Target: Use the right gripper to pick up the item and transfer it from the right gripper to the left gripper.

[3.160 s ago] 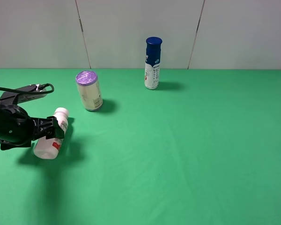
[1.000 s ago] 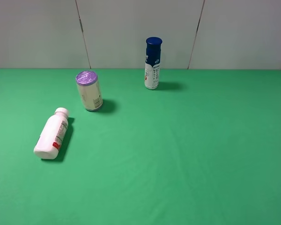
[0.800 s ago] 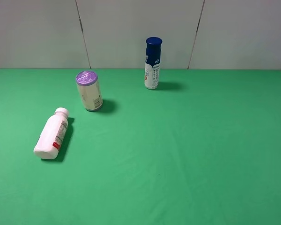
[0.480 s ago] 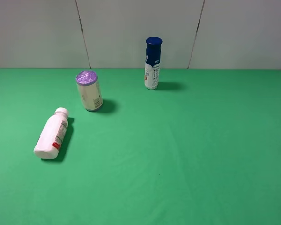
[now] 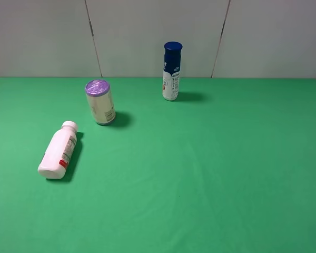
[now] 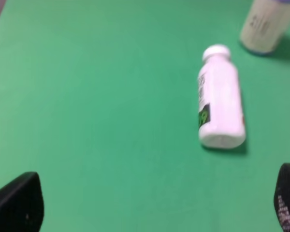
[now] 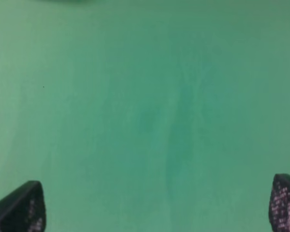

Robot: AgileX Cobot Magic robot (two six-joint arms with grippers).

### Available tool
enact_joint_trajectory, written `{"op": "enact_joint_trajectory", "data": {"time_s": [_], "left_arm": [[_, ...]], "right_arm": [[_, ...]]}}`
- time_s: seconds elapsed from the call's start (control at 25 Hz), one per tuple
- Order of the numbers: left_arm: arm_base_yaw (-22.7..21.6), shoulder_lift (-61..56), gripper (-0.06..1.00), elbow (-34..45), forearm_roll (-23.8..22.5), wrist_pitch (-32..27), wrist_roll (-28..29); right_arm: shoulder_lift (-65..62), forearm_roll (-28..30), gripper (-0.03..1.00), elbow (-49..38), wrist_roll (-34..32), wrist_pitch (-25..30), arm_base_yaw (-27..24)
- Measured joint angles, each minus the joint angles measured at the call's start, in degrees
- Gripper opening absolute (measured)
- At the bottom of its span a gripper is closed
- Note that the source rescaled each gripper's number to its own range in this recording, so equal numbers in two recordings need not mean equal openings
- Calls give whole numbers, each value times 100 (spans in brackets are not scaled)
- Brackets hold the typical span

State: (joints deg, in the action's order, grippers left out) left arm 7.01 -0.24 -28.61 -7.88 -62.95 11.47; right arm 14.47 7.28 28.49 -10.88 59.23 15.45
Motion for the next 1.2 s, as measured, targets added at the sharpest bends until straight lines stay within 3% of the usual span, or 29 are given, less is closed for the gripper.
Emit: {"op": "enact_joint_trajectory", "data": {"time_s": [1.2], "left_arm": [[0,0,99,30,30,110,-49]], "right_arm": [[0,0,100,0,0,0,0]]}}
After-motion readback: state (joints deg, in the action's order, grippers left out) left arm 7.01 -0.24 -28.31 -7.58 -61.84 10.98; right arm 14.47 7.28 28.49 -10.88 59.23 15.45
